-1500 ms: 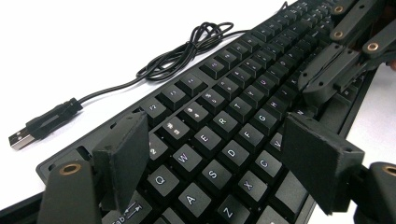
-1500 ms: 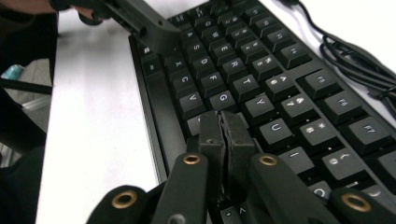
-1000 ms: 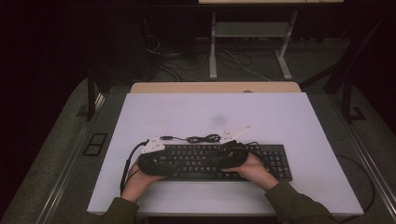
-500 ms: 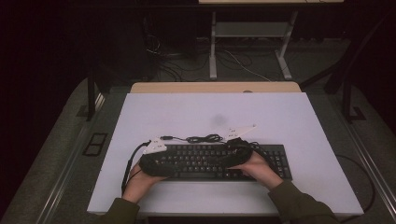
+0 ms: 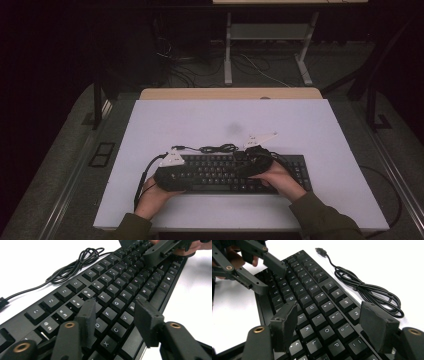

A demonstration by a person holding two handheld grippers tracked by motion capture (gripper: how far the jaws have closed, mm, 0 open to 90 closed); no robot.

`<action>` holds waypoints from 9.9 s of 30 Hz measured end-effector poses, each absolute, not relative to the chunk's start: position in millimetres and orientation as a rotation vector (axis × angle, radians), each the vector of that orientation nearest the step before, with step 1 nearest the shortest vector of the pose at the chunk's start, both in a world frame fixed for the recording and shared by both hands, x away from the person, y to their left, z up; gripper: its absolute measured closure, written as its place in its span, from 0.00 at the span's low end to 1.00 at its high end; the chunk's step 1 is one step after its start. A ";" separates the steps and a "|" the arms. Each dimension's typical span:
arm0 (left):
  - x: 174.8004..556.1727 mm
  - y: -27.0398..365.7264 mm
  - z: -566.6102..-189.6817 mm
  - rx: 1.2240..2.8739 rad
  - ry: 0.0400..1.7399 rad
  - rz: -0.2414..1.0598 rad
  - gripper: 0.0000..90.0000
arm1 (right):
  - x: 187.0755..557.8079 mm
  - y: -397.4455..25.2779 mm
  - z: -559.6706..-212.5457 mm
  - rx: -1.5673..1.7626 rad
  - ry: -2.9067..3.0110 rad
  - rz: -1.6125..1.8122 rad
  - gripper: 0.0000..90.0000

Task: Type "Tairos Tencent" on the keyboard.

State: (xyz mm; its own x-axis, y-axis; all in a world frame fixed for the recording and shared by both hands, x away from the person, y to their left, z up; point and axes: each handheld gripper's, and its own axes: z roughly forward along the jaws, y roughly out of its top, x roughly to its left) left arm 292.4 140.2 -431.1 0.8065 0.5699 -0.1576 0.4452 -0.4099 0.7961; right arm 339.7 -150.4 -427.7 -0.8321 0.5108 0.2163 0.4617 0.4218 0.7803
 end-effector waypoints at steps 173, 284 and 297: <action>306.2 153.9 -429.8 2.039 0.845 0.240 0.04 | 327.0 -125.7 -425.8 0.748 2.741 1.499 0.99; 325.2 110.4 -435.2 2.136 0.771 0.162 0.99 | 336.9 -143.8 -423.2 0.812 2.640 1.380 0.34; 324.4 110.9 -434.7 2.169 0.756 0.159 0.99 | 338.0 -145.7 -423.1 0.820 2.615 1.400 0.33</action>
